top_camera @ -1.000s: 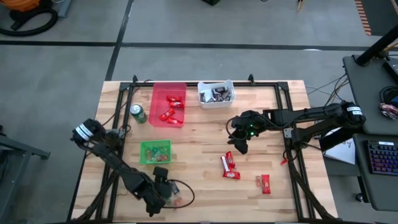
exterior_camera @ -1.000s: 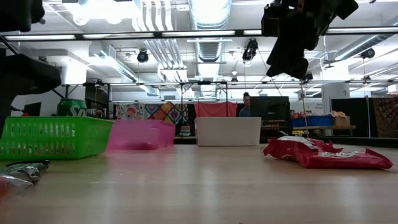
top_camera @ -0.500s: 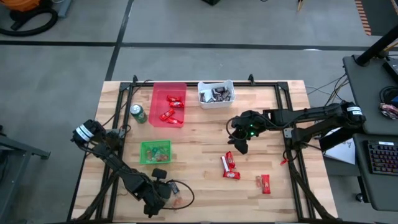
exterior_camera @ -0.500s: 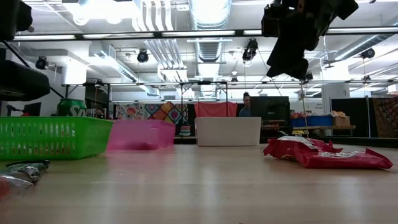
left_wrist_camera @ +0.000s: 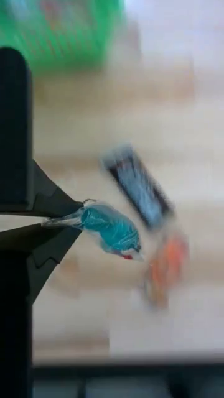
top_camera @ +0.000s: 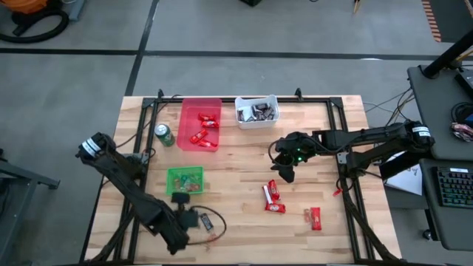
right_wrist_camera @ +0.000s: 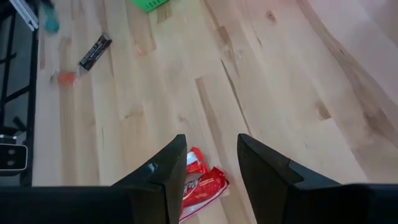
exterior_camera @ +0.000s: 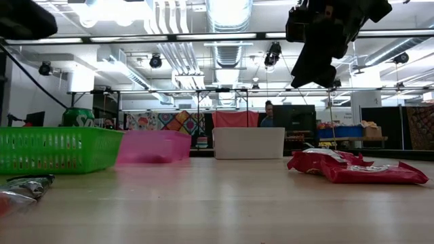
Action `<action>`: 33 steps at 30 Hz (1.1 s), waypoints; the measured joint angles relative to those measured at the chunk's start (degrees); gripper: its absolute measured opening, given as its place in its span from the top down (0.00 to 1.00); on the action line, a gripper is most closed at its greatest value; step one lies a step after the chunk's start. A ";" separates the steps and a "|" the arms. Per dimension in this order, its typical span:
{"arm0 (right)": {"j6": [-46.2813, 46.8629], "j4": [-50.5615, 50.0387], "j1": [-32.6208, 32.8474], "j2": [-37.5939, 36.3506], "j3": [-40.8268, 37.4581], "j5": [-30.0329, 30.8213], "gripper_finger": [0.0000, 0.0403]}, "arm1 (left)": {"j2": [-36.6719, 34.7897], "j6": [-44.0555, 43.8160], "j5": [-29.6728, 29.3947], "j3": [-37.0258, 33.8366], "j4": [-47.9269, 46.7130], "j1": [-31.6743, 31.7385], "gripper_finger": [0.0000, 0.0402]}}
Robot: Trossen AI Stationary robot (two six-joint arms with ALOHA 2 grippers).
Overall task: Organize candy in baskets
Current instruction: Put the blue gummy into the green bin
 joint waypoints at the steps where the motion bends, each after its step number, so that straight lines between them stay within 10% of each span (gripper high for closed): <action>1: -0.23 0.00 0.00 0.00 0.00 0.02 0.67 | -0.70 -0.92 -1.58 0.57 -3.44 0.13 1.00; 11: -0.69 0.02 0.00 0.00 -0.17 1.05 0.67 | -7.83 -16.66 -7.90 -2.37 -27.28 4.85 1.00; 33: 4.63 -0.06 0.00 0.00 -0.22 1.01 0.67 | -9.32 -18.96 -1.81 -11.73 -26.38 17.01 0.87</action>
